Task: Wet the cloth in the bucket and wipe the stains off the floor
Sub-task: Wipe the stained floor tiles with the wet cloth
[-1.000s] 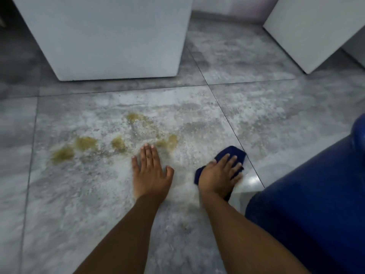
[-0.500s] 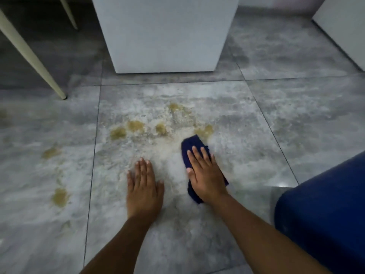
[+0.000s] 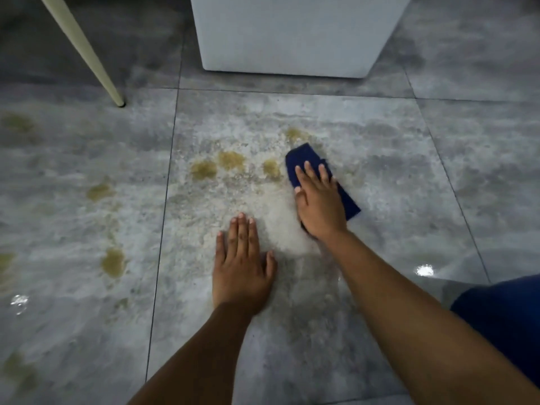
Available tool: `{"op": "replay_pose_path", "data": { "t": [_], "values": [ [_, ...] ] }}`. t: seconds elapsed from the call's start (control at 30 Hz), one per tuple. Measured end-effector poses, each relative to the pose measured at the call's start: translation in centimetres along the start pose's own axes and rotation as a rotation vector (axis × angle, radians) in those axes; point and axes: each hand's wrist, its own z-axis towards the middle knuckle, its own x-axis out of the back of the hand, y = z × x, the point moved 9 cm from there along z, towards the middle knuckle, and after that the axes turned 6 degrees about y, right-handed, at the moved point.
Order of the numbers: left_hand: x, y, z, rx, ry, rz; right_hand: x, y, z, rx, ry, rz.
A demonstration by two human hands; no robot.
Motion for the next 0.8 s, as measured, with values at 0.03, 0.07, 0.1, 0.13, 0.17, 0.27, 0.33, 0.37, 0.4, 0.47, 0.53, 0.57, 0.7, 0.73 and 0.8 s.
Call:
{"op": "replay_pose_path", "data": {
  "t": [0.03, 0.07, 0.1, 0.13, 0.17, 0.27, 0.33, 0.37, 0.4, 0.47, 0.53, 0.57, 0.7, 0.73, 0.8],
  "values": [
    [-0.1, 0.0, 0.0, -0.001, -0.003, -0.003, 0.3, 1.8, 1.3, -0.052, 0.01, -0.017],
    [-0.1, 0.0, 0.0, -0.002, -0.008, -0.002, 0.7, 4.2, 1.9, -0.151, 0.033, -0.033],
    [-0.1, 0.0, 0.0, -0.001, -0.013, 0.001, 1.2, 6.7, 1.6, -0.28, 0.07, -0.041],
    [-0.2, 0.0, 0.0, 0.001, -0.017, 0.004, 1.9, 8.9, 0.2, -0.418, 0.121, -0.032],
    [-0.2, -0.1, 0.0, 0.004, -0.019, 0.003, 2.4, 10.1, -1.8, -0.536, 0.177, -0.013],
    [-0.1, 0.0, 0.0, 0.0, -0.027, 0.007, 2.3, 8.0, -8.1, -0.672, 0.264, 0.004],
    [-0.2, 0.1, -0.1, -0.005, -0.032, 0.012, 1.1, 4.3, -9.2, -0.595, 0.24, -0.012],
    [-0.1, 0.1, -0.1, -0.006, -0.025, 0.017, 0.7, 2.7, -8.3, -0.528, 0.222, 0.001],
    [-0.1, 0.1, -0.1, -0.008, -0.018, 0.023, 0.4, 1.7, -6.6, -0.456, 0.193, 0.004],
    [-0.2, 0.0, 0.0, -0.007, -0.01, 0.025, 0.4, 1.9, -2.8, -0.338, 0.138, -0.019],
    [-0.3, 0.0, -0.1, -0.011, -0.014, 0.019, 1.4, 6.1, -1.4, -0.408, 0.155, -0.032],
    [-0.3, 0.0, -0.2, -0.01, -0.018, 0.017, 2.1, 8.8, -2.3, -0.507, 0.191, -0.022],
    [-0.2, -0.1, 0.0, 0.002, -0.016, 0.028, 3.8, 14.2, -12.2, -1.052, 0.376, 0.027],
    [-0.3, -0.1, 0.0, 0.0, -0.018, 0.03, 3.2, 13.1, -13.7, -1.13, 0.374, 0.046],
    [-0.3, 0.0, -0.2, -0.009, -0.025, 0.029, 2.0, 9.9, -13.2, -1.135, 0.326, 0.055]
  ]
}}
